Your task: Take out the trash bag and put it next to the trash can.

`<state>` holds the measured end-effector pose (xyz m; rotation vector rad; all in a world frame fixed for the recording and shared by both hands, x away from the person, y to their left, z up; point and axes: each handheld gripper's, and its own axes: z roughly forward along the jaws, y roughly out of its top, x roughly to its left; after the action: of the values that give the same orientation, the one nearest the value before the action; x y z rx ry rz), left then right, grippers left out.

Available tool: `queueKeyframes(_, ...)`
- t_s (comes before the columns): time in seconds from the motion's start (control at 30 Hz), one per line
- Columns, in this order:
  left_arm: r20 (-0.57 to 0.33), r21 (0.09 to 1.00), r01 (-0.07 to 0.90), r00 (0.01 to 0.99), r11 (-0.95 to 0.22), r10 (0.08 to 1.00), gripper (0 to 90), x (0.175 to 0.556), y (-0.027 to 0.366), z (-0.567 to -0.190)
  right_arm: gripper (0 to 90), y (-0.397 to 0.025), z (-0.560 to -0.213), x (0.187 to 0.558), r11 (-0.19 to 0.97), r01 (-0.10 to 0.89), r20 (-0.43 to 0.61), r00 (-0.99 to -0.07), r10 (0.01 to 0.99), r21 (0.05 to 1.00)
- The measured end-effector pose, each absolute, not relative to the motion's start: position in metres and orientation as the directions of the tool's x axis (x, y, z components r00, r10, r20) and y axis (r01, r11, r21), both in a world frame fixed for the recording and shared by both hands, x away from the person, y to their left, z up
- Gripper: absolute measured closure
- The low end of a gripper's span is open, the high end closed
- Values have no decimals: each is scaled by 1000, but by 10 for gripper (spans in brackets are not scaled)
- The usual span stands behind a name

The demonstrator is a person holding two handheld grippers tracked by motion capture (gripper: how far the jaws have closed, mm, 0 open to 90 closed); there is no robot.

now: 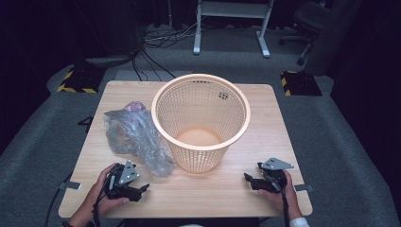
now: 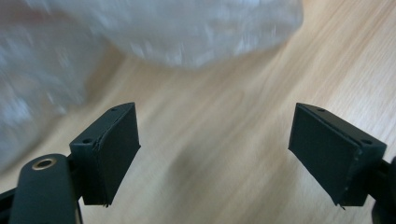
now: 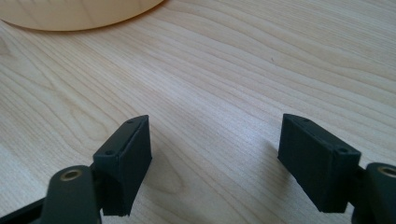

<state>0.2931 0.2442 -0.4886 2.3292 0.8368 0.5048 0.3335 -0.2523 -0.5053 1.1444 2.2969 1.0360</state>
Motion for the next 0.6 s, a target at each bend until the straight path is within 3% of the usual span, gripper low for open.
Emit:
queueKeyframes(0.17, 98, 659, 466, 725, -591, 681, 160, 289, 252, -496, 255, -252, -505, 333, 400, 526, -6, -600, 800, 751)
queueKeyframes(0.33, -8, 689, 518, 704, -507, 710, 156, 291, 262, -503, 255, -252, -505, 333, 400, 526, -6, -600, 800, 751)
queueKeyframes(0.6, 2, 707, 488, 722, -511, 692, 131, 293, 264, -506, 265, -252, -505, 332, 406, 519, -13, -605, 796, 752)
